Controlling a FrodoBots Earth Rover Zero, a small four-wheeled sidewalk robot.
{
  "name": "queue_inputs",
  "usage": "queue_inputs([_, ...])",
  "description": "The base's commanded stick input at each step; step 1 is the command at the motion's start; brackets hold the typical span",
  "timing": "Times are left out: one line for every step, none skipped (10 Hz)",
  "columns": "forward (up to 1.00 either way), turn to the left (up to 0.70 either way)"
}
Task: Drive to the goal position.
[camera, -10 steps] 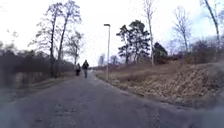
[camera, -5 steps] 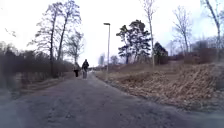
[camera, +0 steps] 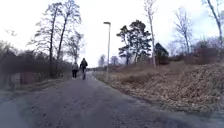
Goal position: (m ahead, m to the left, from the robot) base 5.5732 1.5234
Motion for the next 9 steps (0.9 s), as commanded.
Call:
queue_inputs([0.5, 0.01])
queue_inputs([0.5, 0.01])
queue_inputs([0.5, 0.01])
queue_inputs([0.5, 0.01])
queue_inputs([0.5, 0.01])
queue_inputs([0.5, 0.01])
queue_inputs([0.5, 0.01])
queue_inputs([0.5, 0.01])
queue_inputs([0.5, 0.01])
